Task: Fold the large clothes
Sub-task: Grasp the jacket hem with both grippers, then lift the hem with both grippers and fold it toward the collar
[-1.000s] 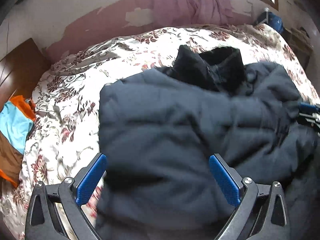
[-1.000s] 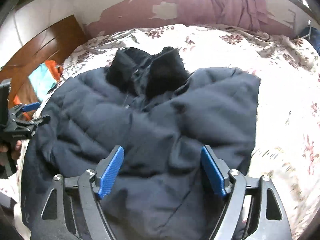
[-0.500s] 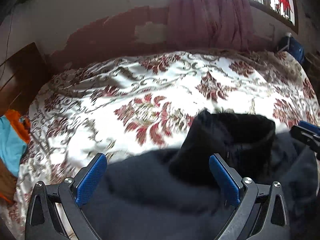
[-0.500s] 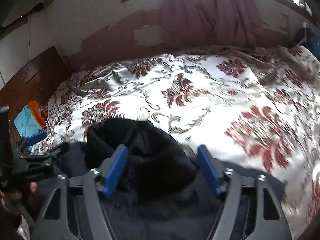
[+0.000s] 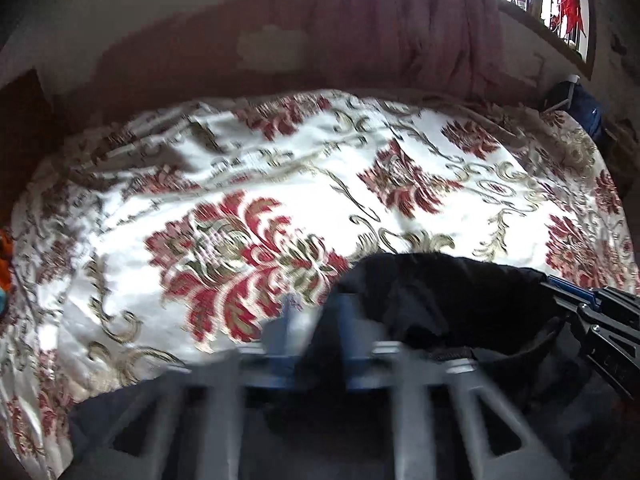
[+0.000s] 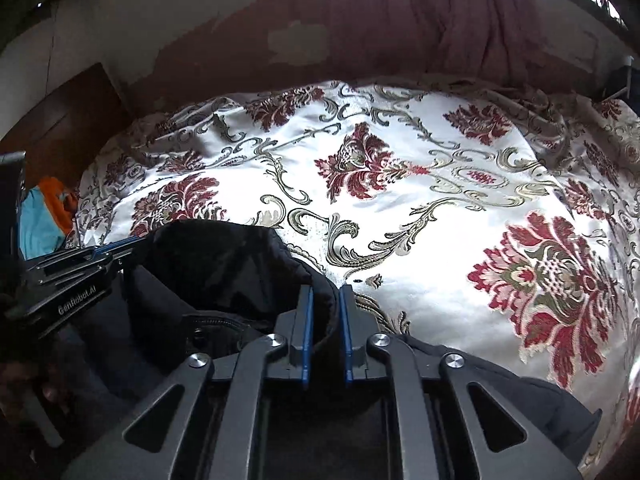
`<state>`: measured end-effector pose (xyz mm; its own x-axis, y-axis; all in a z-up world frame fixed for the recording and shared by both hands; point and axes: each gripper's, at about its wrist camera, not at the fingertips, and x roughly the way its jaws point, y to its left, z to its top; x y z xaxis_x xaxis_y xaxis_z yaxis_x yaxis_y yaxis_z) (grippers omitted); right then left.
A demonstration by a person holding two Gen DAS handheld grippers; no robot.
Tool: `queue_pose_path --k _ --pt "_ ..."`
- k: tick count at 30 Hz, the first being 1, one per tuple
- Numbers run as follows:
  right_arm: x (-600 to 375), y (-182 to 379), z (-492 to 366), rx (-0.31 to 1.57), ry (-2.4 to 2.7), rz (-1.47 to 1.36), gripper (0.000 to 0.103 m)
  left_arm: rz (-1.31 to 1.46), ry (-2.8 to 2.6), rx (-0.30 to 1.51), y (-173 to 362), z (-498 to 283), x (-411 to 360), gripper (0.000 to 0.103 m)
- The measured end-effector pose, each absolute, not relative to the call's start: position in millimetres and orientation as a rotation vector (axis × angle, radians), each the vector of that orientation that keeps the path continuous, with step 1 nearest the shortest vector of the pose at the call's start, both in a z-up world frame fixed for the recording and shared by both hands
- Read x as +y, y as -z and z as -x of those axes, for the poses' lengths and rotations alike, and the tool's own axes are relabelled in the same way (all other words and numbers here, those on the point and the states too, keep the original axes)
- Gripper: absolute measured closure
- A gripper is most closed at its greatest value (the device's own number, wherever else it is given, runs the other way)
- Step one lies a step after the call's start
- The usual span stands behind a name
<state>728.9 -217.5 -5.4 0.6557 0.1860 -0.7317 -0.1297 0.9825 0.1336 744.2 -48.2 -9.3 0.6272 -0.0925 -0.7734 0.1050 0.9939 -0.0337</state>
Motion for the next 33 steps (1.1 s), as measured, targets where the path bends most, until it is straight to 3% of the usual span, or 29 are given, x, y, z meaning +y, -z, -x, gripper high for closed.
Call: queue_pose_path --k 7,11,20,25,33 --pt "-271 -13 -671 0.732 -0.187 -0.185 0.099 0.027 0.114 0.747 -18 -694 -16 0.098" --pt "-265 -5 -636 0.743 -0.208 -0.097 0.099 -0.004 0.178 0.719 -23 -655 1 0.099" --pt "-251 32 -618 0.841 -0.214 0.059 0.099 -0.152 0.203 0.853 7 -621 -4 0.099" --pt "-244 61 -619 0.883 -0.198 0.123 0.099 -0.293 0.177 0.981 52 -619 -20 0.099" --pt "-251 53 -613 0.849 -0.224 0.077 0.098 -0.248 0.203 0.919 41 -610 -12 0.095"
